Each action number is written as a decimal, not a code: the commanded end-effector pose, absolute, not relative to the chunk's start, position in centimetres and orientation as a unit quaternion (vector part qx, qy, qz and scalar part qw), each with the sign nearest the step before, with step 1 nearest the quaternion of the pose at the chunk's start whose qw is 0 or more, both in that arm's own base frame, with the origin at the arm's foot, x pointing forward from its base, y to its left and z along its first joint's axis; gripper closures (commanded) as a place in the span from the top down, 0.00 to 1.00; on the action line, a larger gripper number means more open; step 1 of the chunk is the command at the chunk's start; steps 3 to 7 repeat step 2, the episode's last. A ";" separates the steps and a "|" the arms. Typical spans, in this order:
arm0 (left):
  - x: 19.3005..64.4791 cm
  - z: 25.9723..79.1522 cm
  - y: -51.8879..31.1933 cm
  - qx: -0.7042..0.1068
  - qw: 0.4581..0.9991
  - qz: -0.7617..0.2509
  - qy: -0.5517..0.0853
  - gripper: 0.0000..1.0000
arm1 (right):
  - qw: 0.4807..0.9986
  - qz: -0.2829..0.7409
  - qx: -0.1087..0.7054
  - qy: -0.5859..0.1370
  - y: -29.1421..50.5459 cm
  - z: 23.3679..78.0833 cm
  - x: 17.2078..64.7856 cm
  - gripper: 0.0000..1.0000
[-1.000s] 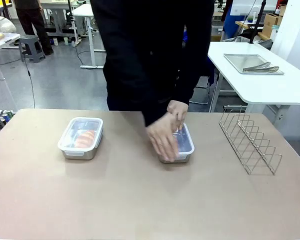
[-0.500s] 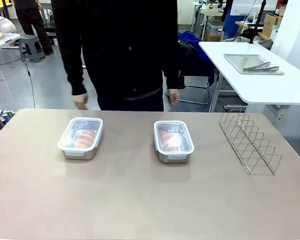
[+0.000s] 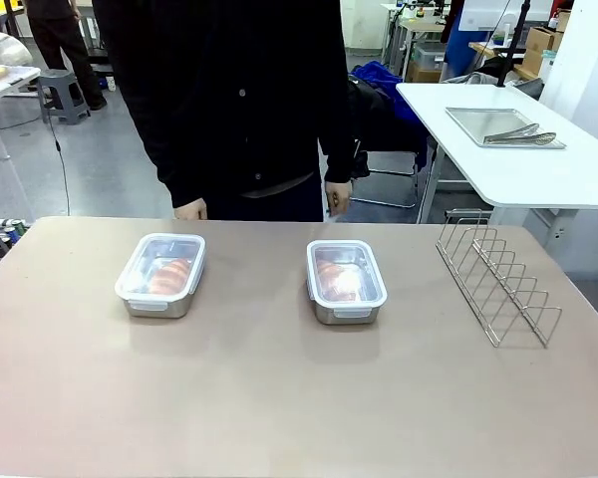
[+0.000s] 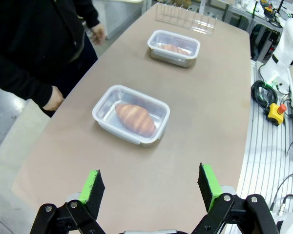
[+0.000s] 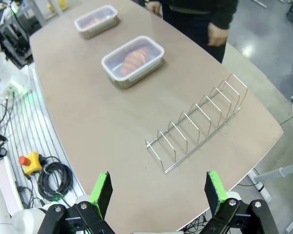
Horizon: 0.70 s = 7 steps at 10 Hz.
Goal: Place the bread in airtight containers.
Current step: Release when the human grabs the Airtight Container lid.
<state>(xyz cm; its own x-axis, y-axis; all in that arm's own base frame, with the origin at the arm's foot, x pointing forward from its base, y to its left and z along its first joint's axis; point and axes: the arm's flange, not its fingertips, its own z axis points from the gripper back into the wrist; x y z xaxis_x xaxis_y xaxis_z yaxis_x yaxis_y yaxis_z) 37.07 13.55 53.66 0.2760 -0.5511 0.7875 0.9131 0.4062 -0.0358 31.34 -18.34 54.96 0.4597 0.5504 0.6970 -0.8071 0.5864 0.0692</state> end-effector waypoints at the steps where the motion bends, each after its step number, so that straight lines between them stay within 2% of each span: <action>1: 37.1 53.7 13.4 -0.258 0.748 -0.485 -0.372 1.00 | 0.827 0.416 0.199 -0.322 -18.5 55.1 31.3 1.00; 7: 37.1 53.7 13.4 -0.258 0.748 -0.485 -0.372 1.00 | 0.827 0.416 0.199 -0.322 -18.5 55.1 31.3 1.00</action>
